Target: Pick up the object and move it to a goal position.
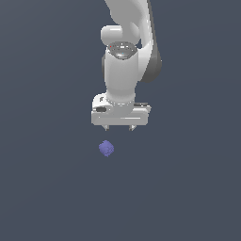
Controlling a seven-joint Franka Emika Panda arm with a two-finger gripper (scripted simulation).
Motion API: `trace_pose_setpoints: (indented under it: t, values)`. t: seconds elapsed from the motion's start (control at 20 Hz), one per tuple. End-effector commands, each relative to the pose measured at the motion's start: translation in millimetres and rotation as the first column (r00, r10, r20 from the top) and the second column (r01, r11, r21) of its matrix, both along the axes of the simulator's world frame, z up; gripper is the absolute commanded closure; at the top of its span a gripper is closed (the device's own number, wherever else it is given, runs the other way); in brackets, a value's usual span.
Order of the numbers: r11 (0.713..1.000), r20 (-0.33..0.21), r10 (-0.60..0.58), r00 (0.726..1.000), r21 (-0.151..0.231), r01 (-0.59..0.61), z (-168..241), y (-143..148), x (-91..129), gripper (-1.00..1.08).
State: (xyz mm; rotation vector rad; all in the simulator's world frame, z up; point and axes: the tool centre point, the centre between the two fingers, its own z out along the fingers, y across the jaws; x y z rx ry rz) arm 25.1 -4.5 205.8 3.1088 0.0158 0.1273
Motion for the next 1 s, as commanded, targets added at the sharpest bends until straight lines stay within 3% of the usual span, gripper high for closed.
trace_pose_setpoints:
  t: [0.0,0.5,0.95]
  values:
    - [1.0,0.0,0.0,1.0,0.0,0.0,0.0,0.0,0.0,-0.92]
    - [0.997,0.026,0.076,0.997,-0.013,-0.076,18.7,18.5,7.1,-0.92]
    - [1.0,0.017,0.001,1.0,0.001,-0.001,7.4,11.4,7.9,-0.92]
